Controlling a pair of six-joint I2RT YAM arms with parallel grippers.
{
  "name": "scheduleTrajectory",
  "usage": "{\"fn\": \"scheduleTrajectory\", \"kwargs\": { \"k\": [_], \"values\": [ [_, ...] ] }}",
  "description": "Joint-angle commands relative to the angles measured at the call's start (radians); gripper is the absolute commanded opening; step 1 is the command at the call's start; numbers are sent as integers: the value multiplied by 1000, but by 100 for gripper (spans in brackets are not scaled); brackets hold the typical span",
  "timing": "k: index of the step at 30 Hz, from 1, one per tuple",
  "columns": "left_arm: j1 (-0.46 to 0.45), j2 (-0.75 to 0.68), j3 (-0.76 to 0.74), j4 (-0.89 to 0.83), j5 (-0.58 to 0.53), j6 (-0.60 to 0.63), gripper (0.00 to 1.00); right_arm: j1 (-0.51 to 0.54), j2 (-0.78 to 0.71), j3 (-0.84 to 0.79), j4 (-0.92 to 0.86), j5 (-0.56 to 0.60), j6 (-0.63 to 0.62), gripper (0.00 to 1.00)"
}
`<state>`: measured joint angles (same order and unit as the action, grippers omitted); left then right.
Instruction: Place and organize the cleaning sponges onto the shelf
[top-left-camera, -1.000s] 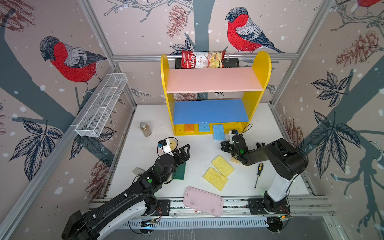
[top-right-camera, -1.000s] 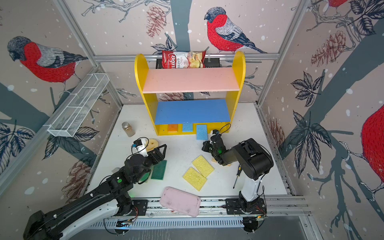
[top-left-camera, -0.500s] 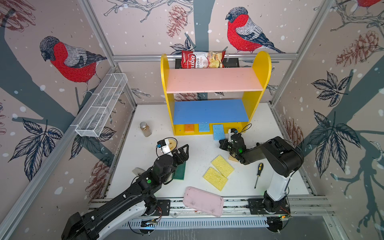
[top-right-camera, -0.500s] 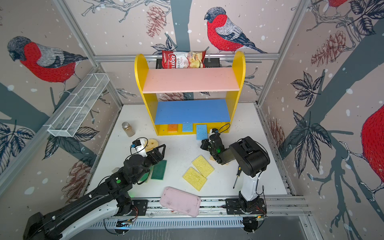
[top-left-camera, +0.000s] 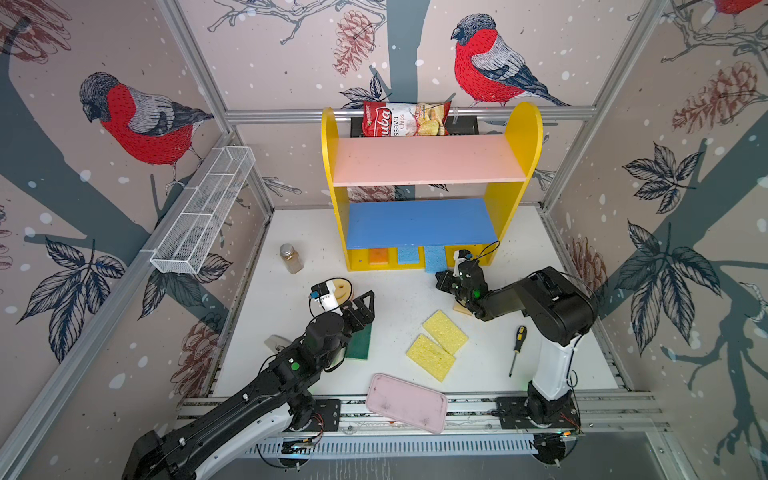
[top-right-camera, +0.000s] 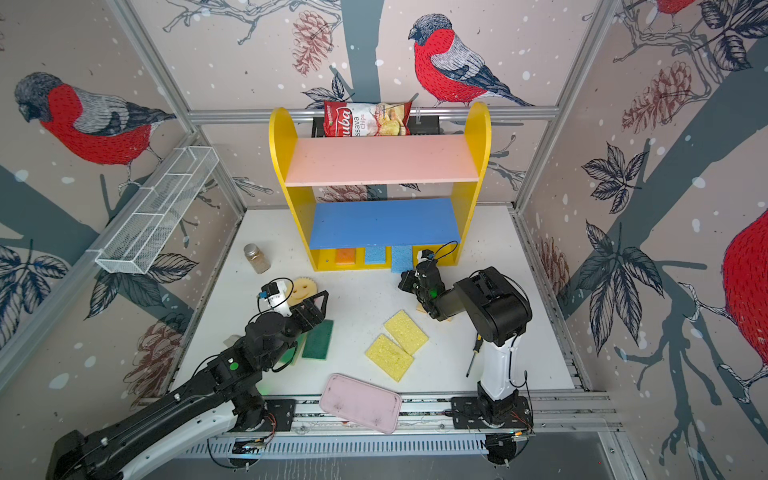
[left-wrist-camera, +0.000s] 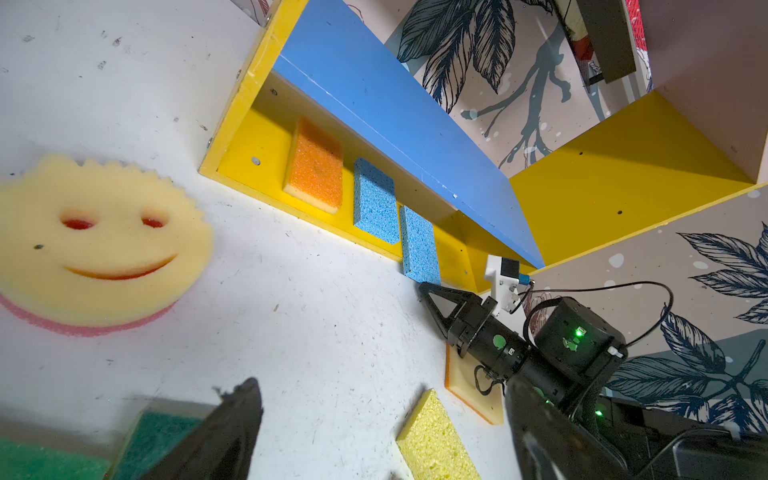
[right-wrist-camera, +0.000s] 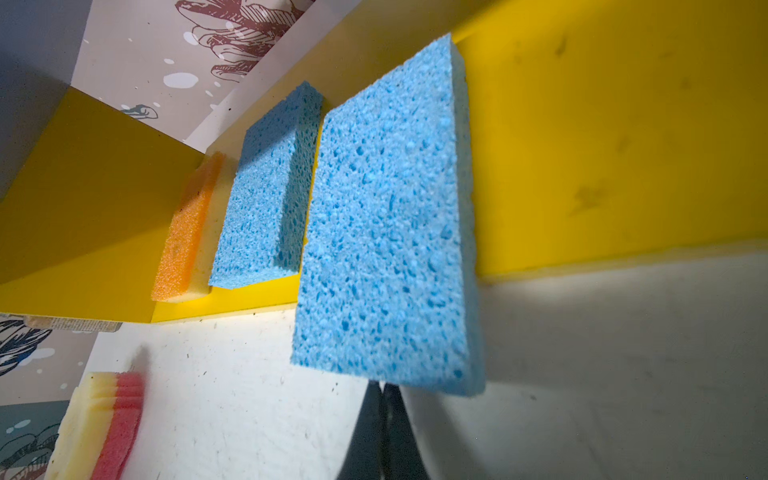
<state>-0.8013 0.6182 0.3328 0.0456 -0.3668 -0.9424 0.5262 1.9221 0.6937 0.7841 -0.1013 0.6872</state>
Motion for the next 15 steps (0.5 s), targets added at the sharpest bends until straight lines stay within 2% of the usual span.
{"fn": "scheduleTrajectory", "kwargs": {
  "k": [1, 7, 15],
  "values": [
    [1, 3, -6, 14, 2, 2, 91, 21, -2, -12, 13, 16, 26, 0],
    [1, -1, -22, 27, 9, -4, 91, 75, -7, -45, 32, 47, 44, 0],
    [1, -32, -38, 14, 11, -12, 90, 44, 42, -29, 72, 40, 83, 0]
  ]
}}
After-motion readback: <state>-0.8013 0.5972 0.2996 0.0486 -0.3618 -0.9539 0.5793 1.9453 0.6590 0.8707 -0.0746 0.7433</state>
